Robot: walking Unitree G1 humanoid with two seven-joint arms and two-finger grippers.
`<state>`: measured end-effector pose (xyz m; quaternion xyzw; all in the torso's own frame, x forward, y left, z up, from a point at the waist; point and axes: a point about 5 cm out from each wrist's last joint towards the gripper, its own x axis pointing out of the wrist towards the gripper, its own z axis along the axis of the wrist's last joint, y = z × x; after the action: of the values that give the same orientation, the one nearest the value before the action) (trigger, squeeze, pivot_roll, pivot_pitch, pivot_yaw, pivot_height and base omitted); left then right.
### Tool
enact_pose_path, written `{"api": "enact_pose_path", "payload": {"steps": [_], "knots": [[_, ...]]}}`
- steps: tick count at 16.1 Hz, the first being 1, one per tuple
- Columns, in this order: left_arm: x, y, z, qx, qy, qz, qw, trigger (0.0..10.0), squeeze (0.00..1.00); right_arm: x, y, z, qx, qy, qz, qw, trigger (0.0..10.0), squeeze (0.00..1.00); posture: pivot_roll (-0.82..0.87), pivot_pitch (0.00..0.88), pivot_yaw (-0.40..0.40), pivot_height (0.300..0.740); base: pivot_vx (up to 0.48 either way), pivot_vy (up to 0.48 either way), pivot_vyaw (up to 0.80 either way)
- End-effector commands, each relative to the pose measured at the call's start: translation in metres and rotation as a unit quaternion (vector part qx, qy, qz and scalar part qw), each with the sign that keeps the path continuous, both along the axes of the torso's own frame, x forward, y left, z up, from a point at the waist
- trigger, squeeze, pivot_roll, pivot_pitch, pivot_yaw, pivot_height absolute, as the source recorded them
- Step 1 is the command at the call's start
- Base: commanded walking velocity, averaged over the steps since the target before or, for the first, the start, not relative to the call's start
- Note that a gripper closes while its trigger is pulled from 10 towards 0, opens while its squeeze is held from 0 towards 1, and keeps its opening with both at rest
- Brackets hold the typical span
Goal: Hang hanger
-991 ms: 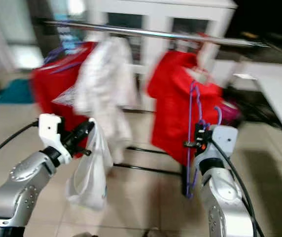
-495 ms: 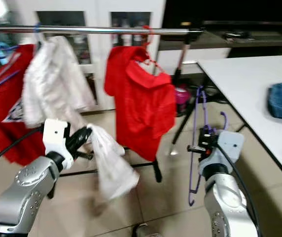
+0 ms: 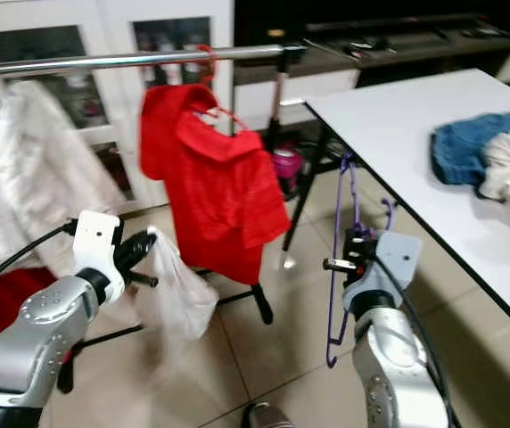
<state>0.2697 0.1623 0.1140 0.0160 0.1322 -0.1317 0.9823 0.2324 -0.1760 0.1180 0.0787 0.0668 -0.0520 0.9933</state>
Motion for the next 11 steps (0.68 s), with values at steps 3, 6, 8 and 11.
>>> {"api": "enact_pose_path", "payload": {"steps": [3, 6, 8, 11], "knots": [[0.009, 0.005, 0.024, -0.015, -0.086, 0.035, 0.996, 10.0, 0.00, 0.006, -0.001, 0.003, 0.007, -0.009, -0.017, 1.000, 10.0, 0.00, -0.09, 0.000, 0.002, 0.740, 0.000, 0.000, -0.80], [0.004, 0.016, 0.021, 0.001, -0.061, 0.044, 0.997, 10.0, 0.00, 0.005, -0.001, 0.010, 0.030, -0.022, -0.015, 0.999, 10.0, 0.00, -0.10, 0.000, 0.011, 0.740, 0.000, 0.000, -0.80], [0.001, 0.013, 0.020, 0.002, -0.049, 0.019, 0.999, 10.0, 0.00, 0.004, -0.001, 0.008, 0.031, -0.018, -0.013, 0.999, 10.0, 0.00, -0.09, 0.000, 0.011, 0.740, 0.000, 0.000, -0.80], [0.002, 0.011, 0.027, 0.010, -0.071, -0.009, 0.997, 10.0, 0.00, 0.005, -0.001, 0.013, 0.001, -0.021, -0.009, 1.000, 10.0, 0.00, -0.11, 0.000, 0.019, 0.740, 0.000, 0.000, -0.80]]}}
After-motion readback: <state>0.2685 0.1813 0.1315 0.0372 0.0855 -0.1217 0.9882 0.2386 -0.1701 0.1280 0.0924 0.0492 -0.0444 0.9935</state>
